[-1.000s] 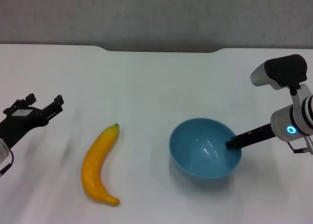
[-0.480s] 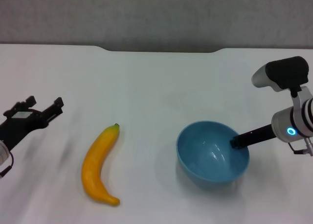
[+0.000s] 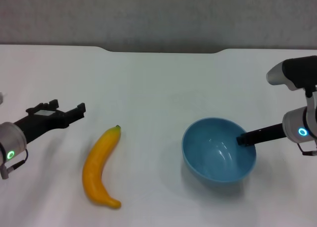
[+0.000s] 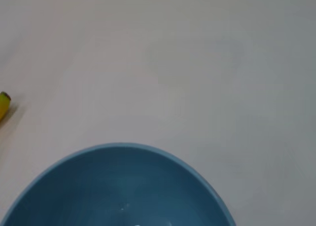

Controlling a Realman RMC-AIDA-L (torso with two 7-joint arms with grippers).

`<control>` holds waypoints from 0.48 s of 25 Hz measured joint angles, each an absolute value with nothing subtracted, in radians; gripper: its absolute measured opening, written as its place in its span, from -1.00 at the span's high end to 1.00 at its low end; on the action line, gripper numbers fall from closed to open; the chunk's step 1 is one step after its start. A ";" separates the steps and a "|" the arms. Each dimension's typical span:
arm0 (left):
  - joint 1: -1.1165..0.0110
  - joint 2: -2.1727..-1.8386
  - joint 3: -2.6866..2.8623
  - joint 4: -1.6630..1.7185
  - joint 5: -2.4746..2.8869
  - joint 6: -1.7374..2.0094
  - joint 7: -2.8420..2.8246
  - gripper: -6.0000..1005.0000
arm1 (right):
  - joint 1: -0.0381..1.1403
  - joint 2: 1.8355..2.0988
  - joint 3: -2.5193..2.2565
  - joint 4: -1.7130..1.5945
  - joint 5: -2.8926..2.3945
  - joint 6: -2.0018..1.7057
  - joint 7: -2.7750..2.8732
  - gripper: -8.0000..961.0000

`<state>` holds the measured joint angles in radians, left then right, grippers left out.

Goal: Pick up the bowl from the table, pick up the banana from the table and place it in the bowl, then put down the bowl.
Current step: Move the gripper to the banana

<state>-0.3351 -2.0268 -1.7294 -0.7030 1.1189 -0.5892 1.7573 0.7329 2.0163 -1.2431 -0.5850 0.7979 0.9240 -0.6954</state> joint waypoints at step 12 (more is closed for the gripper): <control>-0.253 -2.030 -1.632 -1.118 2.055 -0.536 0.737 -0.75 | 0.655 2.016 -1.239 -0.747 0.801 0.975 -0.665 0.92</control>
<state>-0.2531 -2.0300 -1.6320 -1.1177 2.0548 -0.5355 0.7366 0.6551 2.0155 -1.2391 -0.7473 0.8008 0.9748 -0.6647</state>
